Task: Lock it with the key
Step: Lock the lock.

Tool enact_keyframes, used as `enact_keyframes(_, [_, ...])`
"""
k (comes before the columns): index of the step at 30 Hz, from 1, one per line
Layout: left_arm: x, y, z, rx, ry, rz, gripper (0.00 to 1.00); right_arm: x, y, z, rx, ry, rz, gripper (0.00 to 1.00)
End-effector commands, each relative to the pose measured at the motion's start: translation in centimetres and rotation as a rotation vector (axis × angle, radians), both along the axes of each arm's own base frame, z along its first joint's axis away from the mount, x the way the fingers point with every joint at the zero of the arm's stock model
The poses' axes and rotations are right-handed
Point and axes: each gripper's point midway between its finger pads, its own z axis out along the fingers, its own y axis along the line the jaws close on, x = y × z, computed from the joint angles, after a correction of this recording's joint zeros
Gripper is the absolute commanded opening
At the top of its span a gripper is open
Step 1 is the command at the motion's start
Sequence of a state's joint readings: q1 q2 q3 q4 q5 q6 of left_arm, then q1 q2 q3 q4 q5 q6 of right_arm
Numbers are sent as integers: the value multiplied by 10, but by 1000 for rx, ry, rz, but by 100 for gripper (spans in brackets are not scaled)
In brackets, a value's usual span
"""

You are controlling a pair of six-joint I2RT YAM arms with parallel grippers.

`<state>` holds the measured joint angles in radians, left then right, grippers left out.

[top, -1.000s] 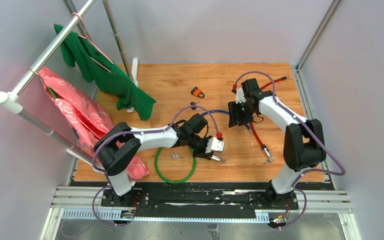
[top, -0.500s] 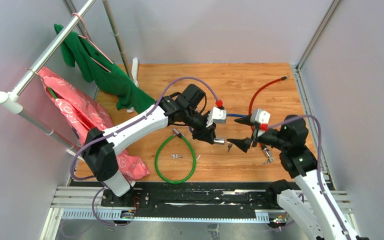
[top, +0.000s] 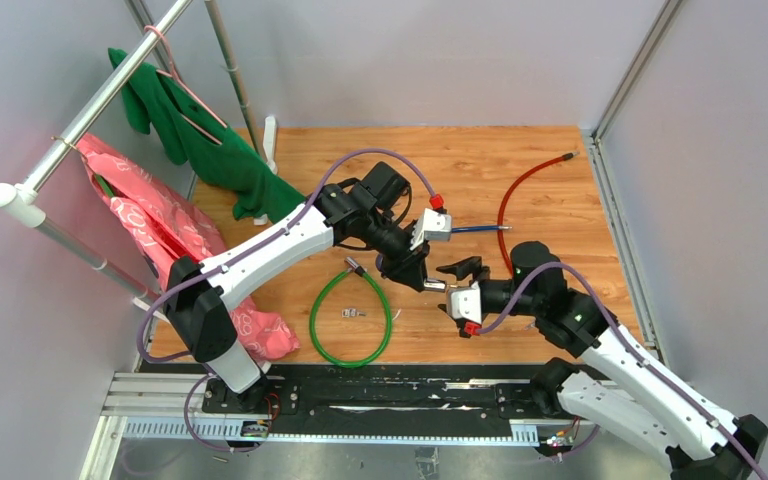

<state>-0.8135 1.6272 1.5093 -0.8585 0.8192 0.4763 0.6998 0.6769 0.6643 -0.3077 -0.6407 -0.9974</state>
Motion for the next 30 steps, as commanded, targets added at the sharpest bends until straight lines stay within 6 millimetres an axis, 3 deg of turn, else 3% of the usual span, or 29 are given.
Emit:
enact_keyframes(1, [4, -6, 15, -36, 20, 20, 0, 12, -1, 2, -57, -125, -23, 71])
enact_keyframes(4, [5, -8, 14, -37, 32, 32, 0, 12, 7, 6, -35, -138, -1, 66])
enact_keyframes(11, [7, -13, 18, -53, 46, 54, 0, 15, 12, 2, -40, -130, -11, 37])
enact_keyframes(16, [7, -12, 17, -51, 52, 56, 0, 16, 11, 6, -25, -98, -39, 1])
enact_keyframes(19, [9, -12, 19, -57, 57, 79, 0, 19, 8, 10, -8, -60, -88, 0])
enact_keyframes(20, [13, -14, 19, -57, 52, 105, 9, 20, 7, 13, -2, -54, -105, 0])
enact_keyframes(22, [25, -13, 18, -44, 11, 164, 56, 24, 6, 18, 23, 11, -163, 0])
enact_keyframes(23, [28, -12, 19, -46, -16, 167, 65, 26, 5, 21, 29, 28, -184, 0])
enact_keyframes(25, [37, -4, 24, -38, -125, 165, 75, 30, 4, 23, 41, 92, -238, 0])
enact_keyframes(30, [49, 36, 41, -20, -479, 73, 75, 35, 4, 28, 74, 205, -303, 0])
